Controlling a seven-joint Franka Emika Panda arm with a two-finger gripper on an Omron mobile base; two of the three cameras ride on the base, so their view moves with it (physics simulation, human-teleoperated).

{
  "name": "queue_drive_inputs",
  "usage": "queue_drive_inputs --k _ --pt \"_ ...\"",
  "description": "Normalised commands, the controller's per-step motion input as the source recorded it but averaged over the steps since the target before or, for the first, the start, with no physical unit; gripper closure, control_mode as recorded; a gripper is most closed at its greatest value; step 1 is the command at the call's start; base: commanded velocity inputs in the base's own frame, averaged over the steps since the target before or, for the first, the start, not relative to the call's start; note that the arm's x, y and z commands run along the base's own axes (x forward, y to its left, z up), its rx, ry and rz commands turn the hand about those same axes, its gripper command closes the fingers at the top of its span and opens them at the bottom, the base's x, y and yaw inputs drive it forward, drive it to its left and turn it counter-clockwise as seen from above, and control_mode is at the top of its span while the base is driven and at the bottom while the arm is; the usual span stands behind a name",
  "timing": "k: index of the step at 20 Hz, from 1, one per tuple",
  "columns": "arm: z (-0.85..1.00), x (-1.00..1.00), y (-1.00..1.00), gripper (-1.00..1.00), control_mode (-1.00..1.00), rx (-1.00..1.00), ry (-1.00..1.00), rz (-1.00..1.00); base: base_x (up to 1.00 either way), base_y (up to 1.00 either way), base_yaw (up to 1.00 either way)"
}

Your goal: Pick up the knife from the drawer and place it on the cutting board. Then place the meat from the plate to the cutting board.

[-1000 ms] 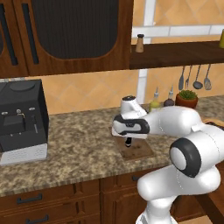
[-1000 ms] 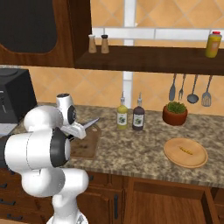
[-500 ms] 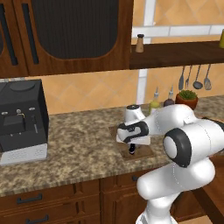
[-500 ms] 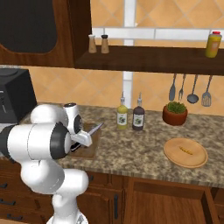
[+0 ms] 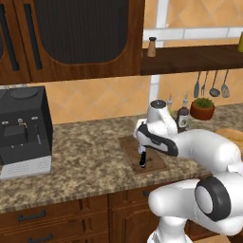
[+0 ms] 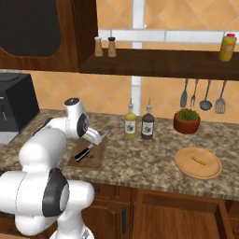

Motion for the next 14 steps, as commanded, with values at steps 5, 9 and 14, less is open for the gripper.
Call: queue_drive_inputs --k 5,9,14 --pt "0.45 -0.84 -1.0 -1.0 -1.0 -0.12 -0.34 0.0 0.0 0.0 0.0" --pt "0.46 -0.65 -1.0 -1.0 -1.0 -0.15 -0.29 0.0 0.0 0.0 0.0" --pt "0.44 -0.42 -1.0 -1.0 -1.0 -0.14 -0.22 0.01 0.0 0.0 0.0"
